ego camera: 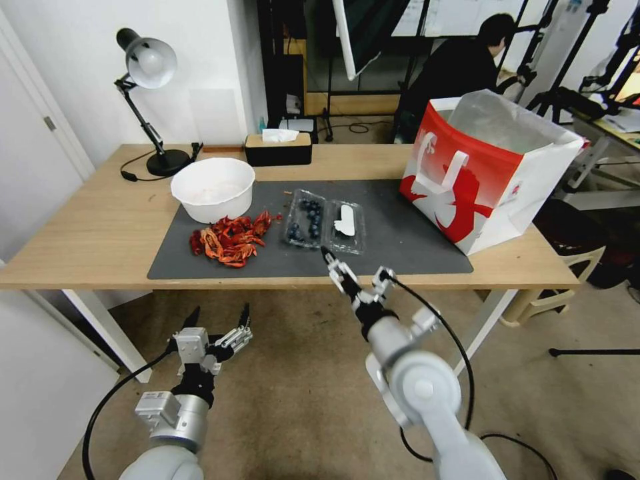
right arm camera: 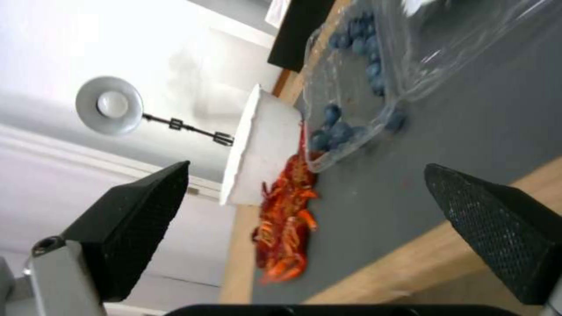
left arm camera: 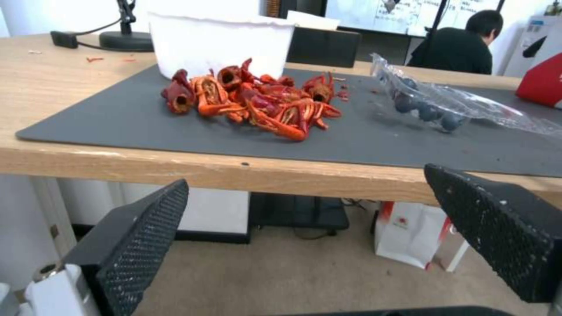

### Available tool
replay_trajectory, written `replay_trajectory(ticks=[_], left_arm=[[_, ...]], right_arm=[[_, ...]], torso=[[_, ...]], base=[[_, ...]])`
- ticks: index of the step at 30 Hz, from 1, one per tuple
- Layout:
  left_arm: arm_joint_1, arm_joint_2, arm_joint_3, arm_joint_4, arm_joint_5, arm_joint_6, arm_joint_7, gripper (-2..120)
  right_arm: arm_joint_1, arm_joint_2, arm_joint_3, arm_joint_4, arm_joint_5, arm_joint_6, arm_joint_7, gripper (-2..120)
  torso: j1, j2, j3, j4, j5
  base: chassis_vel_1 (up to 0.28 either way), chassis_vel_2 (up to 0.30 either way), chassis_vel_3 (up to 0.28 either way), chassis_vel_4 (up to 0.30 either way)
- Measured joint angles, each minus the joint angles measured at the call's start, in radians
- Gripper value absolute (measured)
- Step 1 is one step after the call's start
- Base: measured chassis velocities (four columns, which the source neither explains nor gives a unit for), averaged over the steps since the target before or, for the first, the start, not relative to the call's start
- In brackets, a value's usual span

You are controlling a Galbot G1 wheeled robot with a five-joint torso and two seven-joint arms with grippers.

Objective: Close the takeout container lid, then place the container into the takeout bag.

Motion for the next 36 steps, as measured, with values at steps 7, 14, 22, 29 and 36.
replay_trajectory(ticks=[7, 14, 22, 29, 36], left_arm=[[0.001, -0.001, -0.007, -0.003, 0.0, 0.004, 0.0, 100], [-0.005, -0.003, -0.007, 0.0, 0.002, 0.009, -0.001, 100], [-0.005, -0.004, -0.006, 0.006, 0.006, 0.01, -0.004, 100], [-0.004, -0.003, -0.005, -0.002, 0.006, 0.013, -0.004, 100], [-0.005, 0.0, -0.005, 0.002, 0.006, 0.012, -0.004, 100]], right_arm=[[0.074, 0.033, -0.021, -0.035, 0.045, 0.014, 0.104, 100], [0.152, 0.07, -0.033, -0.075, 0.076, 0.06, 0.226, 100], [0.209, 0.095, -0.028, -0.109, 0.107, 0.073, 0.358, 100], [0.223, 0.126, -0.019, -0.141, 0.101, 0.08, 0.367, 100], [0.243, 0.139, -0.02, -0.197, 0.083, 0.079, 0.353, 100]], torso=[[0.0, 0.0, 0.0, 0.0, 0.0], [0.0, 0.0, 0.0, 0.0, 0.0], [0.0, 0.0, 0.0, -0.0001, -0.0001], [0.0, 0.0, 0.0, 0.0, 0.0], [0.0, 0.0, 0.0, 0.0, 0.0]], base=[[0.0, 0.0, 0.0, 0.0], [0.0, 0.0, 0.0, 0.0], [0.0, 0.0, 0.0, 0.0], [0.0, 0.0, 0.0, 0.0], [0.0, 0.0, 0.0, 0.0]])
